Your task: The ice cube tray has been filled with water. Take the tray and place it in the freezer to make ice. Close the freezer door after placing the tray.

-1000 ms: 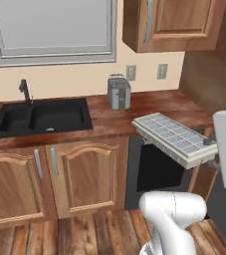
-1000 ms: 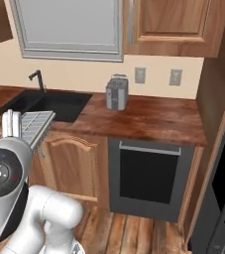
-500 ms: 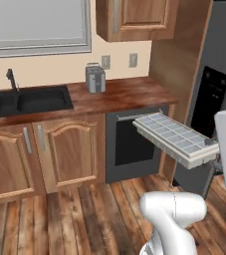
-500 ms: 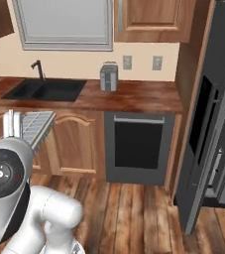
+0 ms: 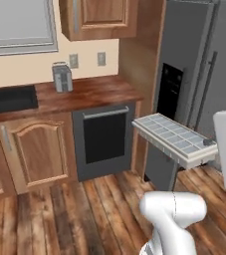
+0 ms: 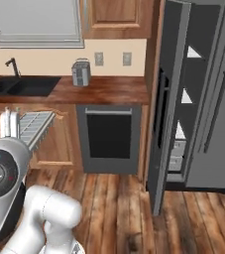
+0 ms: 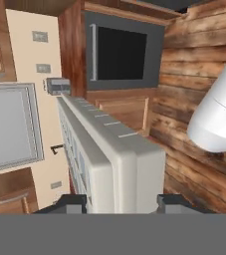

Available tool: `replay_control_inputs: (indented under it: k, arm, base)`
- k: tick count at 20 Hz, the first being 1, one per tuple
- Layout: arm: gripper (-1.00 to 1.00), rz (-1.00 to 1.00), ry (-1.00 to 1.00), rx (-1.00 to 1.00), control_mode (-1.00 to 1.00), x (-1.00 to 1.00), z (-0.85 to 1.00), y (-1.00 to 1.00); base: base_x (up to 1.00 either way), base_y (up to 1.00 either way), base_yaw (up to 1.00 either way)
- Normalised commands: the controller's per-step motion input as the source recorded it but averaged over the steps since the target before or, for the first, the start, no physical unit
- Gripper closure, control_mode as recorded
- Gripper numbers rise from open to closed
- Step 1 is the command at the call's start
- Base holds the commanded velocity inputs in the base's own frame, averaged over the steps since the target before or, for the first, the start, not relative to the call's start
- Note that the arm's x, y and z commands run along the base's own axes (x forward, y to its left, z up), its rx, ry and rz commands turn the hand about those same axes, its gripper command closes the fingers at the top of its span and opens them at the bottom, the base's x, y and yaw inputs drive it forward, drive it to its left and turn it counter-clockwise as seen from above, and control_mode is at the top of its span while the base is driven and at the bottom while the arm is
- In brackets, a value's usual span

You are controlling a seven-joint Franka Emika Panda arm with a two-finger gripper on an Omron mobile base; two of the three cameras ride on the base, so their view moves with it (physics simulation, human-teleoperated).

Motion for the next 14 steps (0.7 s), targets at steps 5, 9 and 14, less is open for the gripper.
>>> replay_control_inputs:
  k: [5,9,14]
  arm:
    - [1.00,0.00,0.00,0.00,1.00,0.00,0.00,0.00]
    - [1.00,0.00,0.00,0.00,1.00,0.00,0.00,0.00]
    - [1.00,0.00,0.00,0.00,1.00,0.00,0.00,0.00]
  base:
    - [0.00,-1.00,-0.07]
    - [0.00,-1.00,-0.01]
    - [0.00,-1.00,0.00]
